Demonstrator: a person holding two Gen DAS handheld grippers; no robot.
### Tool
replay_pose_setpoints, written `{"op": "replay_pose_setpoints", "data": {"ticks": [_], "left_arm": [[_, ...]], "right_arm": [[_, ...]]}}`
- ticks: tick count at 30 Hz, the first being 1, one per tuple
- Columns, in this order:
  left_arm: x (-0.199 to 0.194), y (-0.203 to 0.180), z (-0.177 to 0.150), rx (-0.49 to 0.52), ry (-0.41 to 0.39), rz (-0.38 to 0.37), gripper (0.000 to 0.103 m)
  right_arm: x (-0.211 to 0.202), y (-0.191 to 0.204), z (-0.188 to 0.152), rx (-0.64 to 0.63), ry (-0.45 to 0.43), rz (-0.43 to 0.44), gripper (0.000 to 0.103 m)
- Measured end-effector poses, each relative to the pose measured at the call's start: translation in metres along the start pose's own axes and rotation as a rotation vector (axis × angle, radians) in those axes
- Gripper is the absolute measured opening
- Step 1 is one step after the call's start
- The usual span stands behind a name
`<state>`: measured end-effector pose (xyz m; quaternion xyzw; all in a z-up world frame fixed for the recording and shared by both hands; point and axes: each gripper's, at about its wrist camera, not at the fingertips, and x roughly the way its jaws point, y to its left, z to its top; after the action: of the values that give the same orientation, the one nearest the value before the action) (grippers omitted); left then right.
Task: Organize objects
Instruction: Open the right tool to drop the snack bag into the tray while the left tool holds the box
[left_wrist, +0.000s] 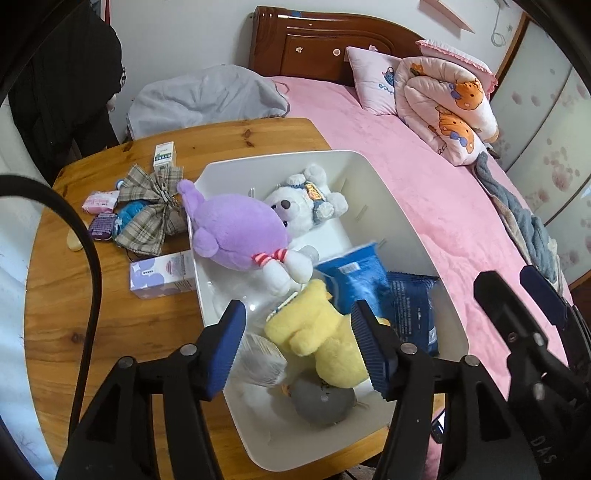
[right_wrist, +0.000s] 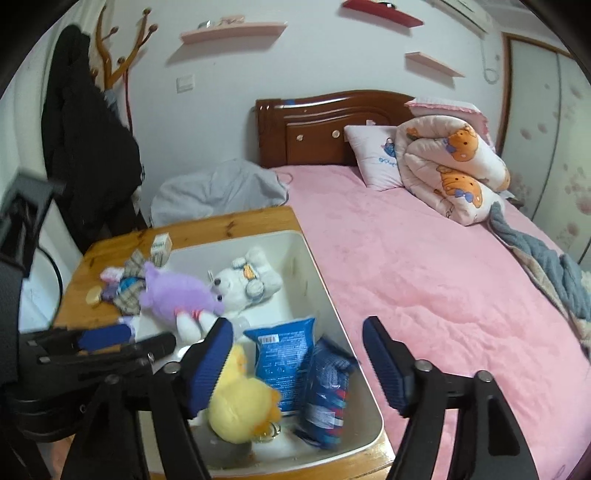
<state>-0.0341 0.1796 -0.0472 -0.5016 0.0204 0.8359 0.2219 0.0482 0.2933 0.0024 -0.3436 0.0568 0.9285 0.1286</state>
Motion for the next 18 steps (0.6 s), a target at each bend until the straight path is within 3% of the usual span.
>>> {"op": "replay_pose_setpoints", "data": {"ticks": [18], "left_arm": [[-0.018,0.009,-0.002,-0.011,-0.047,0.010,0.064]], "right_arm": [[-0.017,0.006,0.007,0.012,-0.057,0.001,0.078]]}}
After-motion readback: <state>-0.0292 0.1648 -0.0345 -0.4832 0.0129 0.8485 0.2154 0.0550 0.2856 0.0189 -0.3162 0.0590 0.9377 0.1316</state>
